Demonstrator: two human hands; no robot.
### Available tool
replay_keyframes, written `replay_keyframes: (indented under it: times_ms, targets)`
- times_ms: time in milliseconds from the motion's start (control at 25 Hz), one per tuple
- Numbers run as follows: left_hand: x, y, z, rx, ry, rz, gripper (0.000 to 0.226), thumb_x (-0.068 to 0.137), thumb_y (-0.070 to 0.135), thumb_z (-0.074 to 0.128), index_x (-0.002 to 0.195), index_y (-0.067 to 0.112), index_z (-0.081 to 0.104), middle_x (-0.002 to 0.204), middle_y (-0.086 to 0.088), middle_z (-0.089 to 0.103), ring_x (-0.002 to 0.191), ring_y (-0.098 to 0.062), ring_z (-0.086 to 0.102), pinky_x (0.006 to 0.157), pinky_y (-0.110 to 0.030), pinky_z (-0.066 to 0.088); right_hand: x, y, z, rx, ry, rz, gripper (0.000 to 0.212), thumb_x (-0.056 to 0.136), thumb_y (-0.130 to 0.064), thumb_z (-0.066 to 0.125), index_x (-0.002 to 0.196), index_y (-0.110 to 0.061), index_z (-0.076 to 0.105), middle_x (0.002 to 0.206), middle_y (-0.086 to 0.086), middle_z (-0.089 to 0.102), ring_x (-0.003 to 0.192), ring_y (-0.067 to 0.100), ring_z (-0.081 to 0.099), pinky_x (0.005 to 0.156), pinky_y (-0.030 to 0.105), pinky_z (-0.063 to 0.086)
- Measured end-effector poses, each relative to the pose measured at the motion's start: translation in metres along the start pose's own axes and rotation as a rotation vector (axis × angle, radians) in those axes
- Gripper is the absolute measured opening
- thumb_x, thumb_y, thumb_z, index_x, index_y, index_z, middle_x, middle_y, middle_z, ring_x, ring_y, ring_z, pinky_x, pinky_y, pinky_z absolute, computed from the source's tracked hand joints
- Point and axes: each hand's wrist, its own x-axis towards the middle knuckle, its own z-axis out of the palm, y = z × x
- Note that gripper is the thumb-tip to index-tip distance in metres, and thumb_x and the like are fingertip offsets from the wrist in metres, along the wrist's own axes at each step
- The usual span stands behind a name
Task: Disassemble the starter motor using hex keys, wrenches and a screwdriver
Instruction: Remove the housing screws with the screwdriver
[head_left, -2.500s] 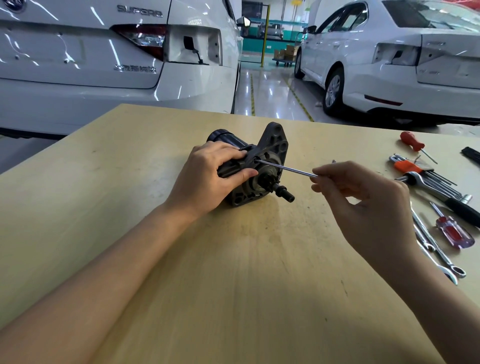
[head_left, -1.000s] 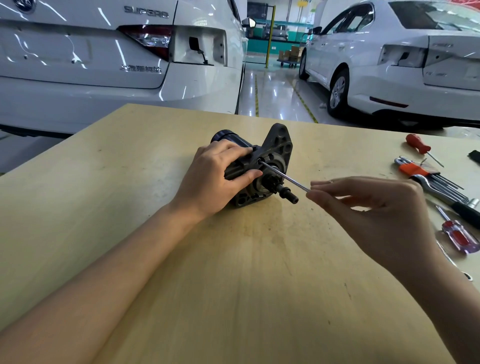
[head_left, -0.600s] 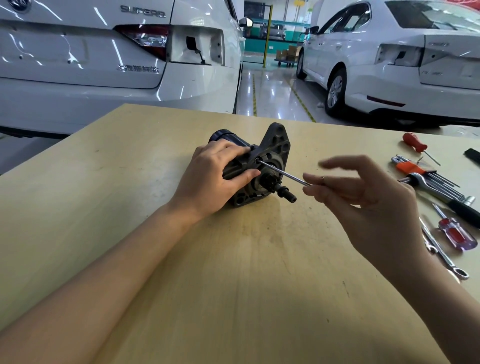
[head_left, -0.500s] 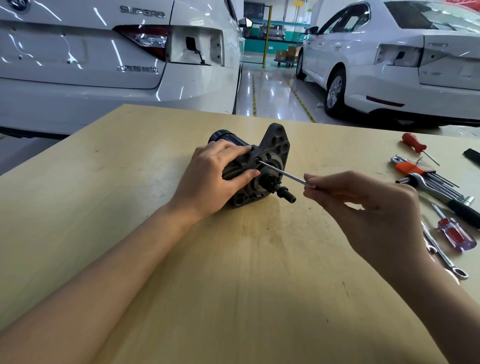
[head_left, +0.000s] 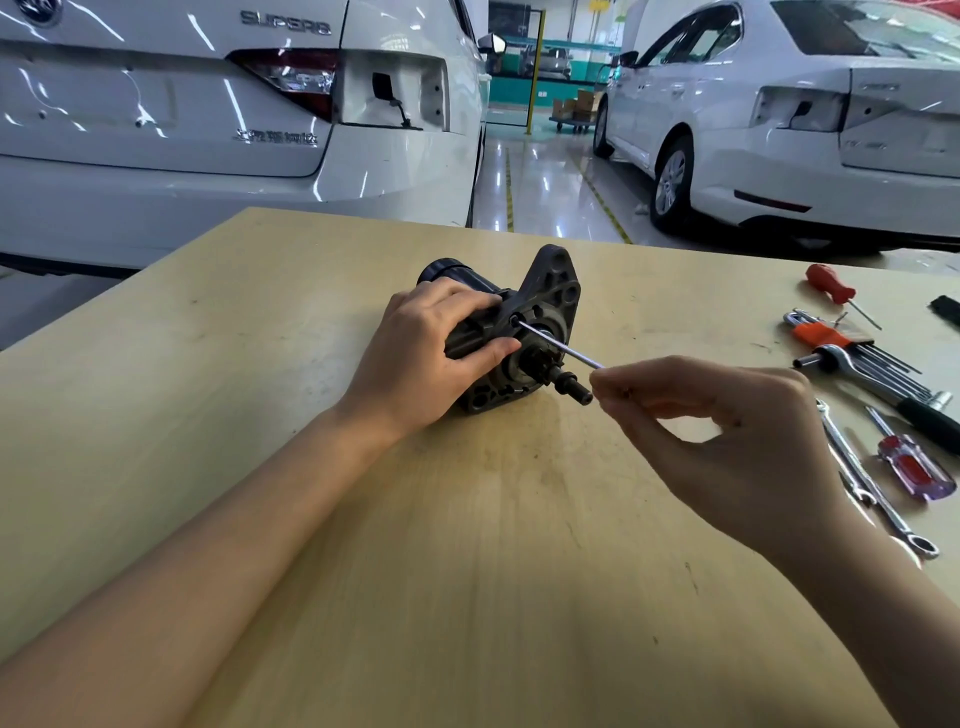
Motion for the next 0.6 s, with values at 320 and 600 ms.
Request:
replay_keyframes:
  times_ms: [320, 600]
  targets:
    - [0.001, 0.002, 0.001, -0.121, -0.009, -0.112, 0.083, 0.078, 0.035, 0.076, 0.146, 0.012, 0.035, 0.118, 0.004, 0.064, 0.113, -0.013, 0.055, 0.107, -0.035, 0.037, 0.005, 0.004, -0.012, -0.061, -0.051, -0.088, 0.024, 0.073, -0.010, 0.079, 0.093, -0.021, 0.074, 0.082, -0.013, 0.071, 0.073, 0.002, 0.068, 0.065, 0.007, 0.046]
    - [0.002, 0.001, 0.002, -0.219, 0.018, -0.161, 0.083, 0.075, 0.031, 0.080, 0.143, 0.015, 0.037, 0.112, 0.008, 0.066, 0.106, -0.010, 0.059, 0.106, -0.039, 0.037, 0.003, 0.001, -0.013, -0.043, 0.029, 0.014, 0.016, 0.075, -0.019, 0.076, 0.090, -0.022, 0.075, 0.071, -0.010, 0.072, 0.063, 0.004, 0.068, 0.060, 0.017, 0.054]
